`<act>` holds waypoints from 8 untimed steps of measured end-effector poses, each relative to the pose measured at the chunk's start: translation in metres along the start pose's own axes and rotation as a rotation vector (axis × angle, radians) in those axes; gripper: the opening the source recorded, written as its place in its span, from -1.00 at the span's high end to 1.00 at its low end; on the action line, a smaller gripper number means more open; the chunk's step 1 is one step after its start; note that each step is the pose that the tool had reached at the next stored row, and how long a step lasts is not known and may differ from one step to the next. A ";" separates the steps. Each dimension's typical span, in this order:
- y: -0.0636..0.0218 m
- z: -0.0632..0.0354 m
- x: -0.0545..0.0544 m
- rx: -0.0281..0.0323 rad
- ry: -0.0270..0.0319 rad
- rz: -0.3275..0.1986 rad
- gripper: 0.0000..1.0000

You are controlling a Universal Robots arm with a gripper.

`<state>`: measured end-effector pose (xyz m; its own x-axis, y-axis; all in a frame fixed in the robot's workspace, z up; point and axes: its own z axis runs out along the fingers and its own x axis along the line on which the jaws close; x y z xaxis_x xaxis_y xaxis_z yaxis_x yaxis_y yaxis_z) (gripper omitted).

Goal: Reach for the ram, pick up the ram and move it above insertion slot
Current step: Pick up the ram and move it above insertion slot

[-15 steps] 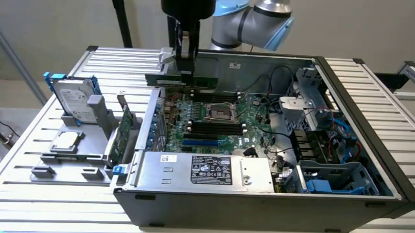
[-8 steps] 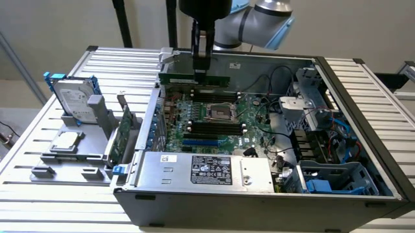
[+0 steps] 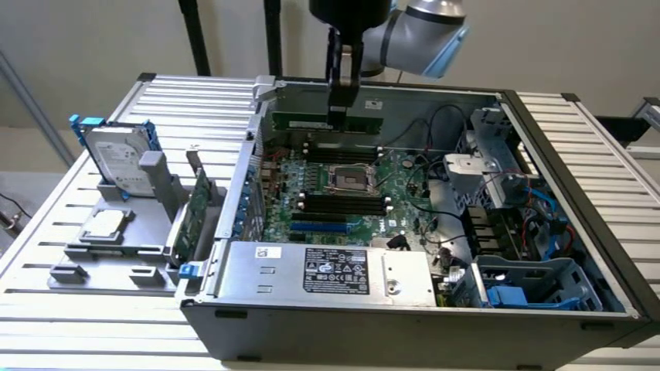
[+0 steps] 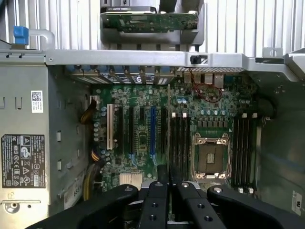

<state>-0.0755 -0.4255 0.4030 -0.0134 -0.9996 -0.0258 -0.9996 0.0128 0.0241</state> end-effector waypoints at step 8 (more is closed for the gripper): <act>-0.0146 0.0027 -0.014 0.0001 0.0098 0.000 0.74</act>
<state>-0.0607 -0.4115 0.4003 -0.0134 -0.9998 -0.0160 -0.9996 0.0130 0.0240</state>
